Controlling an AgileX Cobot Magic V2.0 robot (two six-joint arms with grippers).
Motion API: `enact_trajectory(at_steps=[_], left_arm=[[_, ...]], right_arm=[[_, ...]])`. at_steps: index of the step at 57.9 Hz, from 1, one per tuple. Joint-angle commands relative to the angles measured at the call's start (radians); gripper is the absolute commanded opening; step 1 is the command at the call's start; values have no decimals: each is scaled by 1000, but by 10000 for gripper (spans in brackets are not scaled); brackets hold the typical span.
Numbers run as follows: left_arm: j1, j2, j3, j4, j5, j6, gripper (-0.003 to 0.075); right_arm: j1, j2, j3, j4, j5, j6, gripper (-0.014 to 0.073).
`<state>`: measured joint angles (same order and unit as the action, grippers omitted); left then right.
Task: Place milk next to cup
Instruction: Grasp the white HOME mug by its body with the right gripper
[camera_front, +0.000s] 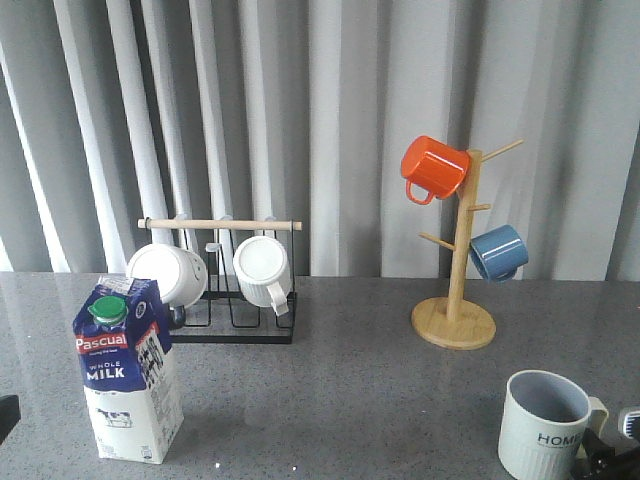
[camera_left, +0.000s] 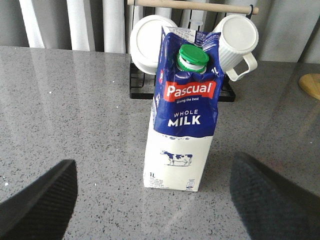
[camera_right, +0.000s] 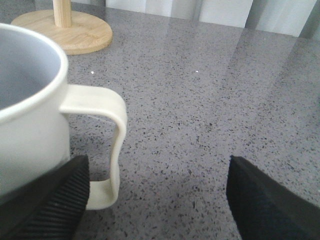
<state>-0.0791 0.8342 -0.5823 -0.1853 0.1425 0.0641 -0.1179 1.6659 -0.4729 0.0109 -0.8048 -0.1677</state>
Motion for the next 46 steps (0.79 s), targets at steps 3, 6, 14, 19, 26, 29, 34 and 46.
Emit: enact_trajectory(at_steps=[3,6,14,19,26,29,34,46], left_arm=[[0,-5,-35,-4,-81,-3,587],[0,-5,-35,-5,-80,-3,587],[0,-5,-35,-5,-82,-3,587],[0,-5,-35,-11,-83,-2,587],[0,-5,-35,-11,-83,-2,587],[0,-5,-35,-11,-83,-2,587],[0,-5,-35,-11,-83,-2,587],[0,-5,-35,-11,-83,-2,587]], right_arm=[[-6,-2,-26,0,-132,-13,559],[-6,7,-27,1,-150,-13,559],[-6,27,-28,1,-192,-13,559],[-6,29,-28,9,-207,-15,559],[-6,36,-28,32,-234,-24,559],[-6,40,-28,37,-243,-28,558],[-6,48,-28,35,-253,-28,543],[-6,81,-28,26,-289,-27,457]])
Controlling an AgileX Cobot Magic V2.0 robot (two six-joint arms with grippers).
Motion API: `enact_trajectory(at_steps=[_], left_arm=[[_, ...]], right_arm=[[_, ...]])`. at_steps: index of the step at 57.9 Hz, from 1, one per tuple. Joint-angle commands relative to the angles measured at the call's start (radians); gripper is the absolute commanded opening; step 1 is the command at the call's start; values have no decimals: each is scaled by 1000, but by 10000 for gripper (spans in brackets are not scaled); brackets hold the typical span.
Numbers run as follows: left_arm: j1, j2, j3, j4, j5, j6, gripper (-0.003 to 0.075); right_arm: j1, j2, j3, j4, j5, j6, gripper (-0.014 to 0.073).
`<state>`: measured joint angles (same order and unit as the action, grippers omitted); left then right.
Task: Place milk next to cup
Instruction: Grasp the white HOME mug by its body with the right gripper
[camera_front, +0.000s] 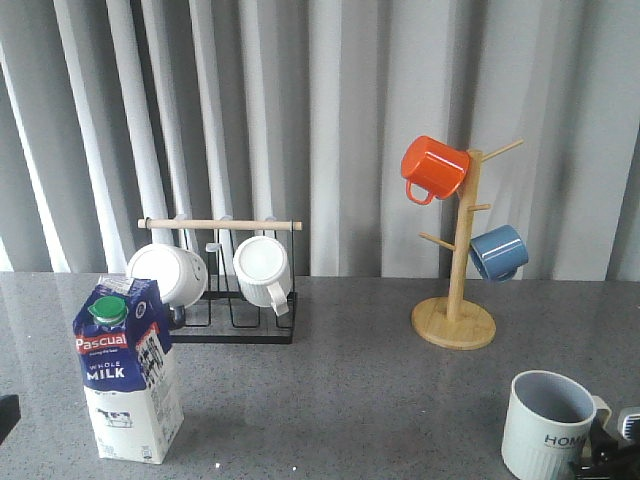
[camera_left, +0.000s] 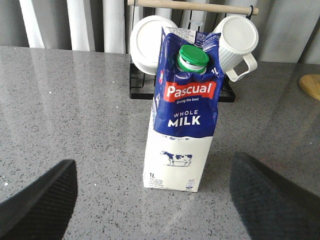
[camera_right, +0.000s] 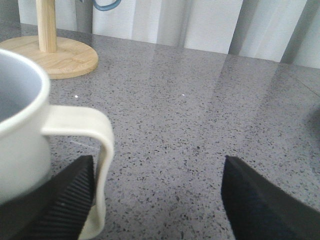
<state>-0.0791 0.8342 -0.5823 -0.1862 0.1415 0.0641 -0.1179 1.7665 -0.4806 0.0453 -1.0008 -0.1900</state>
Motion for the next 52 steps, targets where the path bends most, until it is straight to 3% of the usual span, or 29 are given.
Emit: enact_trajectory(at_steps=[1,10,27,52], left_arm=[[0,-5,-35,-10,-81,-2,587],[0,-5,-35,-10,-78,-2,587],[0,-5,-35,-10,-78,-2,587],[0,-5,-35,-10,-75,-2,587]], right_arm=[[-6,-18,-21,-11,-94,-5,449],[-6,2,-31,-60,-92,-1,330],[-6,16,-79,-185,-43,26,-18],[-6,16,-79,-179,-59,101,-7]])
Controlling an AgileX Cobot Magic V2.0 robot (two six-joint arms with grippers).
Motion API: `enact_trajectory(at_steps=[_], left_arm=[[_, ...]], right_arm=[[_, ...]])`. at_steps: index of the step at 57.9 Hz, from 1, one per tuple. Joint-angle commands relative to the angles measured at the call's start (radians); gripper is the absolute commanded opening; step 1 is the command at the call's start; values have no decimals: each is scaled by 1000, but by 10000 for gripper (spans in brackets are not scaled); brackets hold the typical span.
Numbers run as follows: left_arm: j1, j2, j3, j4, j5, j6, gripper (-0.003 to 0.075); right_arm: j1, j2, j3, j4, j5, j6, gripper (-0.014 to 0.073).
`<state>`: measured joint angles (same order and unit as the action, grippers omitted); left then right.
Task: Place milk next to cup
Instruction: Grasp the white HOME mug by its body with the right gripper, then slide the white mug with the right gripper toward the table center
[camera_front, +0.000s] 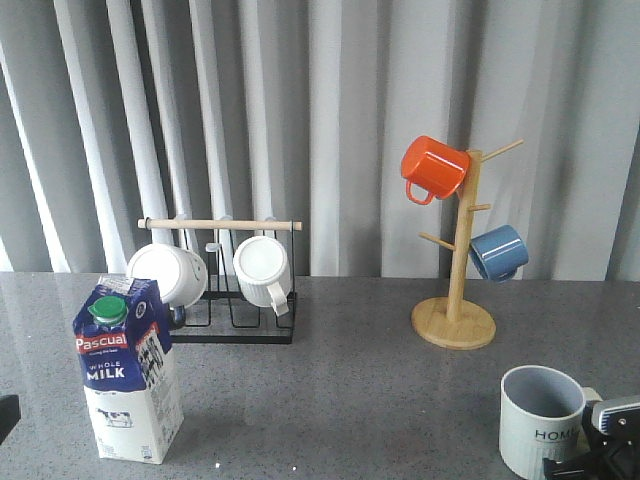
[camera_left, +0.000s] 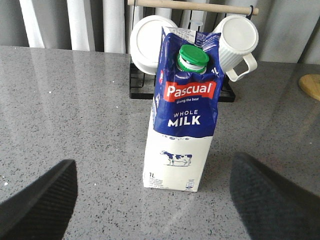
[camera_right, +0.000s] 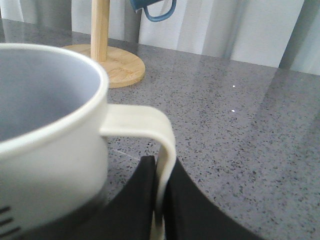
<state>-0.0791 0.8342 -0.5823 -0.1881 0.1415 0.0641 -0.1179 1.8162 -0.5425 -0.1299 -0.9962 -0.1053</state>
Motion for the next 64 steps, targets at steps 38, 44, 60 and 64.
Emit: enact_trajectory(at_steps=[38,44,60,64], left_arm=[[0,-5,-35,-8,-67,-2,587],[0,-5,-35,-8,-62,-2,587],[0,-5,-35,-8,-47,-2,587],[0,-5,-35,-8,-47,-2,587]], right_arm=[[115,-229,-19,-22,-63,150,-4],[206,-229,-22,73,-35,137,-4],[425,-189,-126,397,54,-8,-4],[466,-169,-163,444,91,-60,-4]])
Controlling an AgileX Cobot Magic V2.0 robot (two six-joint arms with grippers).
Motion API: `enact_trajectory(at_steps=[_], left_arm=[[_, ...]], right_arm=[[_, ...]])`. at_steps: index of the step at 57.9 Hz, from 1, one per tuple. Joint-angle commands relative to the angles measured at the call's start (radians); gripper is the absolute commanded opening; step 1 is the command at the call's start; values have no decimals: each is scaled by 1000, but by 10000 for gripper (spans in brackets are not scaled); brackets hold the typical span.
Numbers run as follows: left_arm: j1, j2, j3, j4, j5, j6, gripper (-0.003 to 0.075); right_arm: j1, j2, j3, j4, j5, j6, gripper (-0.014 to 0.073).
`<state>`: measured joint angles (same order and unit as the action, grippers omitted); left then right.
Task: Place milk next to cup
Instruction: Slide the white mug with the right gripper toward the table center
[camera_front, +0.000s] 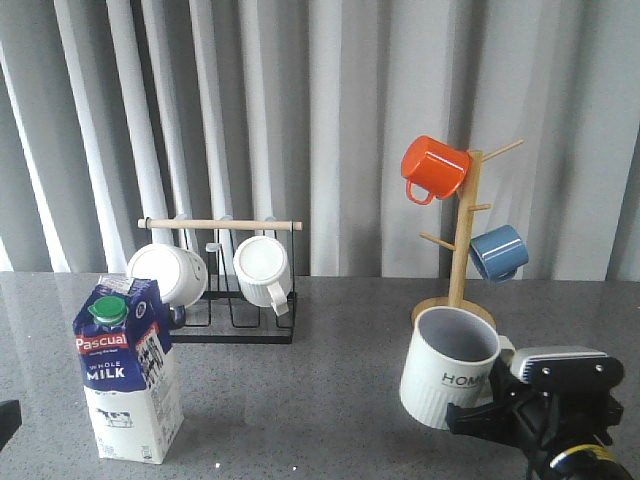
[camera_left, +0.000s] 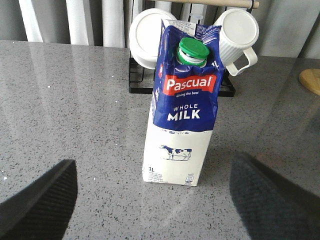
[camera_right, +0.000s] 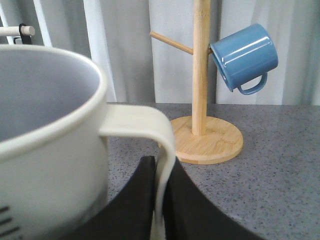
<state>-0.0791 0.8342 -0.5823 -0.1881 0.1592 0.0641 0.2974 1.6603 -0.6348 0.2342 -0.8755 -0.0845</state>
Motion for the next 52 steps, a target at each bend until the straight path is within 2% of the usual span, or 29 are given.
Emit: enact_trajectory(at_steps=[1,12,23,52], left_arm=[[0,-5,-35,-8,-65,-2,587],[0,-5,-35,-8,-56,-2,587],[0,-5,-35,-8,-49,-2,587],[0,17,-35,-8,-43,-2,587]], right_arm=[[59,-9,-79,88,-23,-91,-4],[143,58,-158,191,8,-175,-4],[177,127,-195,273,9,-209,-4],[177,238,-253,264,25,-235,-4]])
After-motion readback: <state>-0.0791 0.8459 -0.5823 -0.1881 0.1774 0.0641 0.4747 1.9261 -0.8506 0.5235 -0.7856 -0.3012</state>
